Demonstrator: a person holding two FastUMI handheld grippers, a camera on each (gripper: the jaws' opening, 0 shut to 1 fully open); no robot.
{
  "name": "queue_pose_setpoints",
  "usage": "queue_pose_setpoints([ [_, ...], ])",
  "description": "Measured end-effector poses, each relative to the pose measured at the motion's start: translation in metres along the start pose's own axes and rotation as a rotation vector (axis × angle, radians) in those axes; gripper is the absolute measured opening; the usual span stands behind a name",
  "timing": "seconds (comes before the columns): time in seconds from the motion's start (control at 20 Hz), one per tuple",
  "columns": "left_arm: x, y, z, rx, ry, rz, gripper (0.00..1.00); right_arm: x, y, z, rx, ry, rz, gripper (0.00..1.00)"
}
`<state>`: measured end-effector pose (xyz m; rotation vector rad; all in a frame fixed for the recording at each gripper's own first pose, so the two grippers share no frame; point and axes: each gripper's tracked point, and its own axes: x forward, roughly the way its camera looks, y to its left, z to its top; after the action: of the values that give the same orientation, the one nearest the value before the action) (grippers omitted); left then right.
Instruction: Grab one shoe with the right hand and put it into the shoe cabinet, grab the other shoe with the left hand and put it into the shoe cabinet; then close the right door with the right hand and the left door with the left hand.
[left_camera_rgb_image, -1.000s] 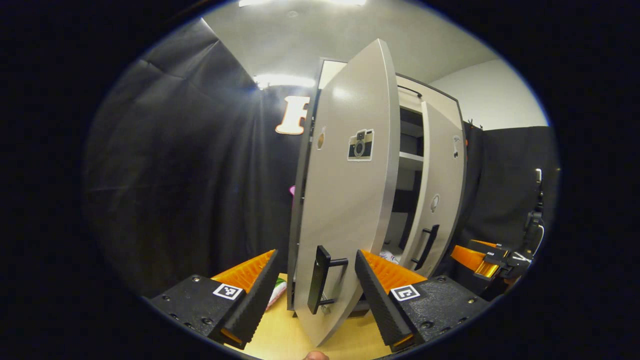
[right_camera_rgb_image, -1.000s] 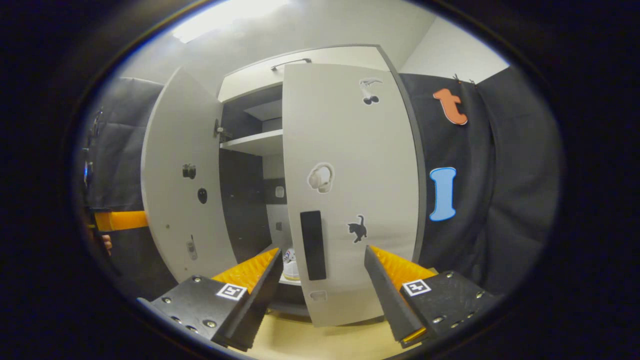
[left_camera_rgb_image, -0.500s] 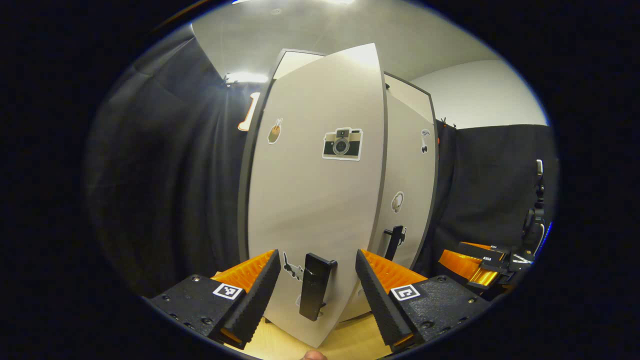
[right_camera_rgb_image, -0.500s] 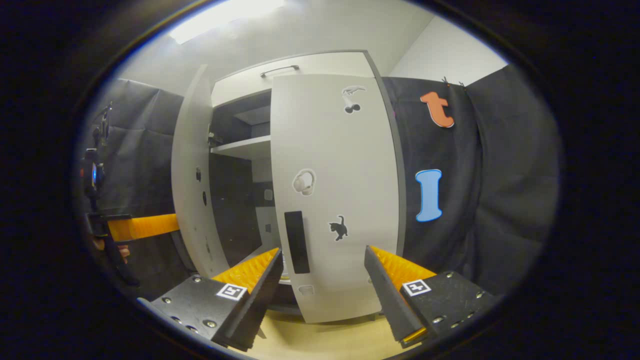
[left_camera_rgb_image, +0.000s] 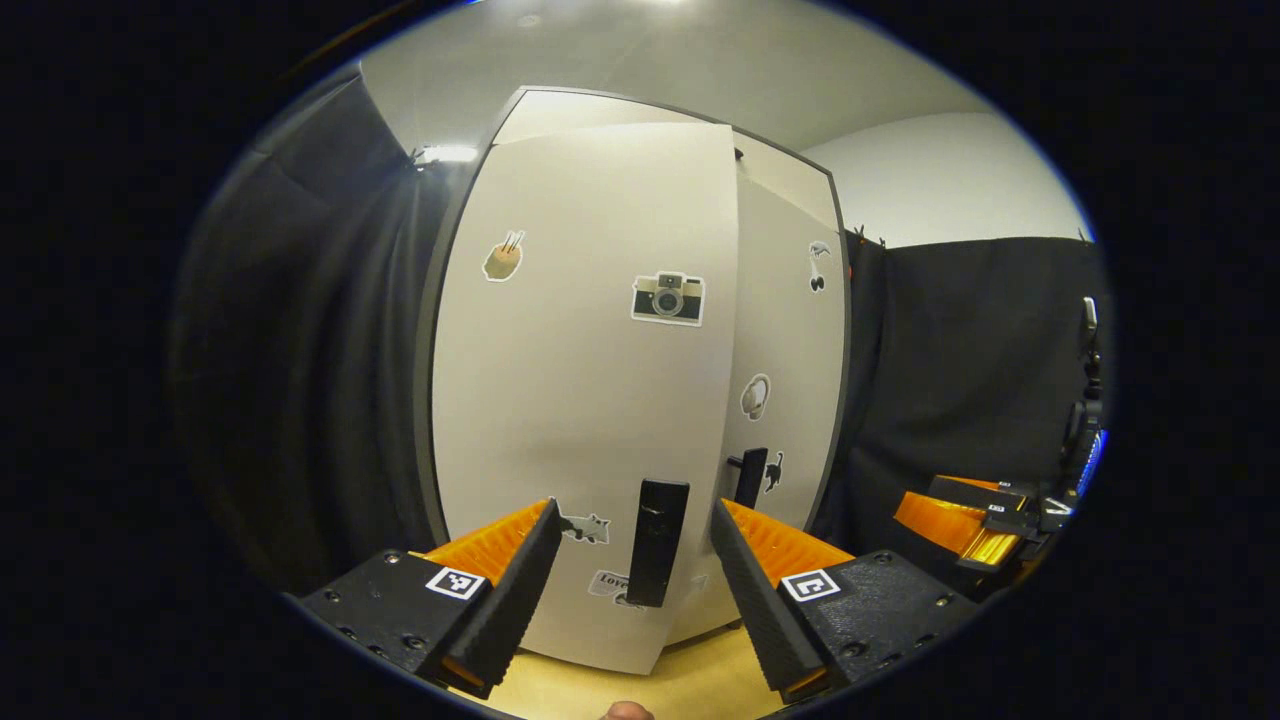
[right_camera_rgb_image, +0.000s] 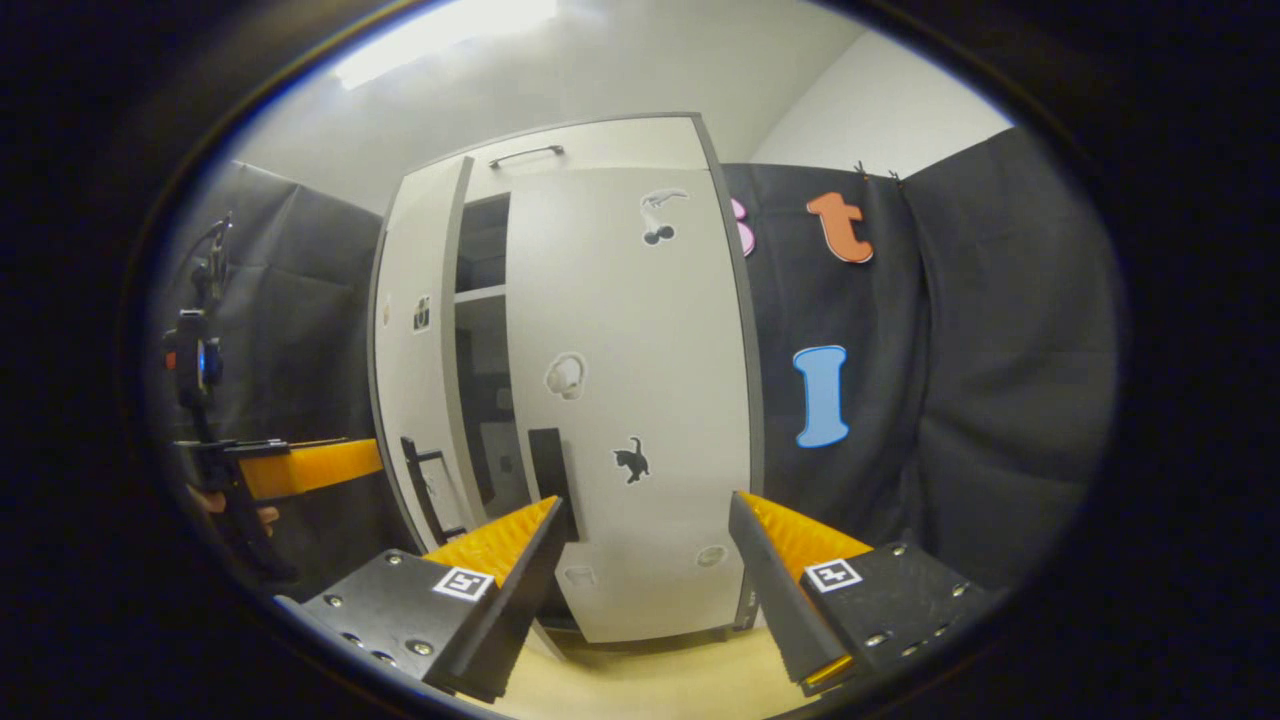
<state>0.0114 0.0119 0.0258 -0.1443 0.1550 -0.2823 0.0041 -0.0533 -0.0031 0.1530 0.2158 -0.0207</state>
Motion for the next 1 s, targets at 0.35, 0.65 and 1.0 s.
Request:
queue_pose_setpoints([
  [0.35,0.002,-0.002,-0.001,0.001,0.003,0.009,0.92,0.007,-0.006,0.0,-0.002,0.0,0.009,0.97],
  [0.65,0.006,-0.001,-0.005,0.006,0.011,0.027,0.92,0.016,-0.012,-0.005,0.005,0.014,0.013,0.97],
  [1.0,0.011,-0.001,-0.007,0.005,0.015,0.046,0.92,0.026,-0.018,-0.006,0.015,0.013,0.018,0.98],
])
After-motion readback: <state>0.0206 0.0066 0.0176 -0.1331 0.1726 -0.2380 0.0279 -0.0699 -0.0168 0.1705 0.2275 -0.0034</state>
